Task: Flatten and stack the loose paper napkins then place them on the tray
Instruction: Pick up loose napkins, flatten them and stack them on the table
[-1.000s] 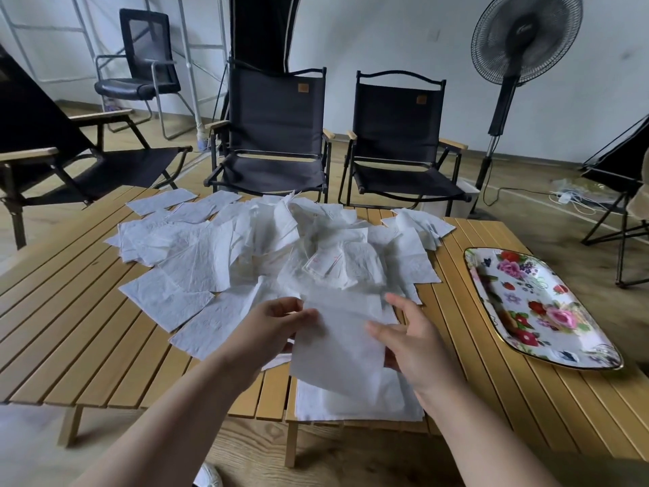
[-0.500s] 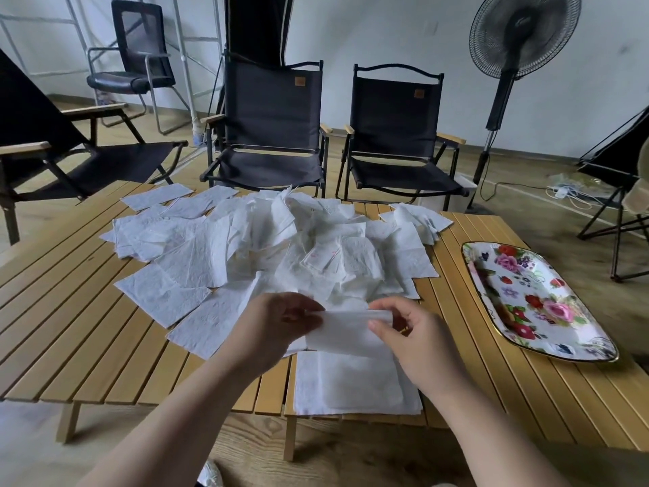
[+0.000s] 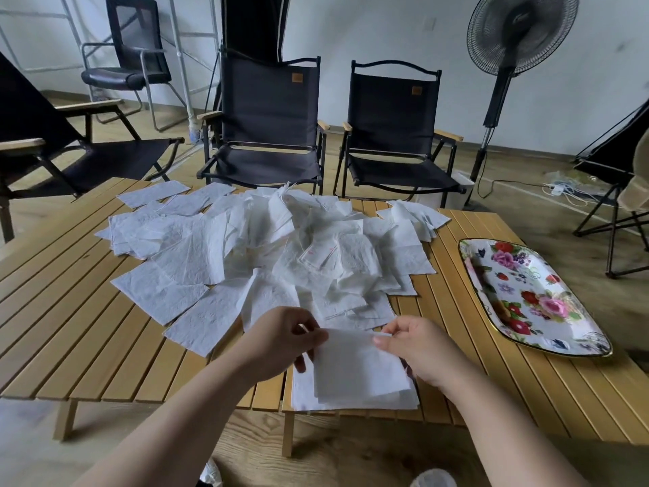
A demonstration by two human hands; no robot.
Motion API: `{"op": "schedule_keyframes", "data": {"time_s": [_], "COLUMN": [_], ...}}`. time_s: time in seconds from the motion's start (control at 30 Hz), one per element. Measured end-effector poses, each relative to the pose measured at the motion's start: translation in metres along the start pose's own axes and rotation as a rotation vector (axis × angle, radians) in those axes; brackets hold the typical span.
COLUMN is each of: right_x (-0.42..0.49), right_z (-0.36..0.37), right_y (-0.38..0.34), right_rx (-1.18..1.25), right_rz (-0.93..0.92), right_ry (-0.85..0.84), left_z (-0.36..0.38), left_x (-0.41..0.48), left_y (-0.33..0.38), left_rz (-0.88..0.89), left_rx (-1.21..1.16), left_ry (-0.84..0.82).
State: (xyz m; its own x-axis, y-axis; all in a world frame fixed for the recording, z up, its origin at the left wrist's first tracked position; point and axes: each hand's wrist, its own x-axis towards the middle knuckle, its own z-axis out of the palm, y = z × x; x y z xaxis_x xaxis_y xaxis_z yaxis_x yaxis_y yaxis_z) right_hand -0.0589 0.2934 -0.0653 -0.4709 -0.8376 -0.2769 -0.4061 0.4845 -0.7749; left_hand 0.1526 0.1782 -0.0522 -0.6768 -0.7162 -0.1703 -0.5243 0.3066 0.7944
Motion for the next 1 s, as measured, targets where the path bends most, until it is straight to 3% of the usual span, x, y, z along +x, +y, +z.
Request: {"op": "schedule_keyframes", "data": {"time_s": [0.17, 0.3, 0.47, 0.57, 0.67, 0.8, 1.0], "right_x": [0.007, 0.009, 0.008, 0.011, 0.013, 0.023, 0.033], "right_z": [0.008, 0.017, 0.025, 0.026, 0.045, 0.089, 0.132], "right_y": [0.004, 0.000, -0.008, -0.014, -0.033, -0.057, -0.080], "right_rx": [-0.280, -0.295, -0.304, -0.256, -0.151, -0.225, -0.446], "right_rz": [0.090, 0.105, 0.095, -0.010, -0.088, -0.078, -0.039], "right_ry": [0.002, 0.001, 0.053, 0.227, 0.223, 0.139, 0.200], "left_z": [0.013, 0.009, -0.028, -0.057, -0.075, -0.079, -0.073], "left_x": [0.012, 0.018, 0.015, 0.008, 0.003, 0.001, 0.000], "left_y": [-0.016, -0.024, -0.028, -0.035, -0.041, -0.043, -0.045], "left_rz": [-0.081, -0.114, -0.156, -0.197, -0.256, -0.278, -0.290], "left_rx": [0.148, 0.263, 0.142, 0.042, -0.074, -0.159, -0.192], "left_ry": [-0.063, -0.052, 0.116, 0.262, 0.360, 0.370, 0.342]}}
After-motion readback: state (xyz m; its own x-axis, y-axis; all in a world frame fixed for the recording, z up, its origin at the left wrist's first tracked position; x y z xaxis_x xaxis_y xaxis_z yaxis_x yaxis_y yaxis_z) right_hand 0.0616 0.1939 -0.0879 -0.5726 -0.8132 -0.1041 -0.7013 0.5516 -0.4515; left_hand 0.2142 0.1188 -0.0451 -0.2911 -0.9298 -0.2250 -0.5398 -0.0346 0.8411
